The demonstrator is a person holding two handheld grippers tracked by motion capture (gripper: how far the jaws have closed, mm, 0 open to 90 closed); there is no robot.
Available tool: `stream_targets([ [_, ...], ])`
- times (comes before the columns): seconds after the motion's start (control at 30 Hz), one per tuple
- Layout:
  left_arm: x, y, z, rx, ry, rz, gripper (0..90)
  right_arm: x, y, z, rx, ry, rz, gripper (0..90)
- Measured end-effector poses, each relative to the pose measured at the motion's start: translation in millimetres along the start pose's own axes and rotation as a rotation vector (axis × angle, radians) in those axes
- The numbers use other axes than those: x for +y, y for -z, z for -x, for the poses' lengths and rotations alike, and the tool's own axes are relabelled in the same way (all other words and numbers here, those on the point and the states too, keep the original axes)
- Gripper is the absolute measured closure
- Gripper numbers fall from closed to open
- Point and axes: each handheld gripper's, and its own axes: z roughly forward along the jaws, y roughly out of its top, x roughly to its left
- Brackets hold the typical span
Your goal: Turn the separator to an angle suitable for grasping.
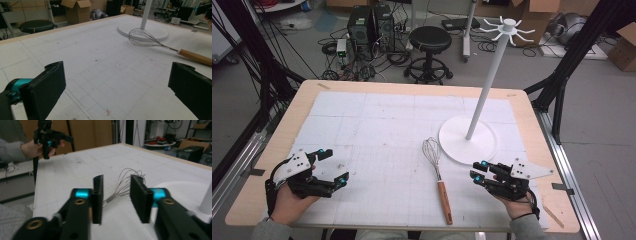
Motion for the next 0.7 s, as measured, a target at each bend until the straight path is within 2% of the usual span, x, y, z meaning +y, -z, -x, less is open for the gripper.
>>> stream_targets([
  [0.17, -0.3, -0.3, 0.1, 0.0, -0.001, -0.004, 1.7, -0.4, -6.3, -2.9, 0.023, 0.028, -0.053, 85.2],
  [0.27, -0.4, -0.5, 0.3, 0.0, 0.0, -0.006, 1.7, -0.2, -9.7, -3.1, 0.04, 0.032, -0.057, 88.4],
  [0.5, -0.8, -0.8, 0.1, 0.002, 0.003, -0.013, 1.7, -0.2, -17.2, -2.5, 0.092, 0.013, -0.1, 89.7],
  [0.7, -1.0, -1.2, 0.1, 0.001, 0.001, -0.016, 1.8, -2.2, -20.8, -2.2, 0.097, 0.017, -0.143, 89.7],
])
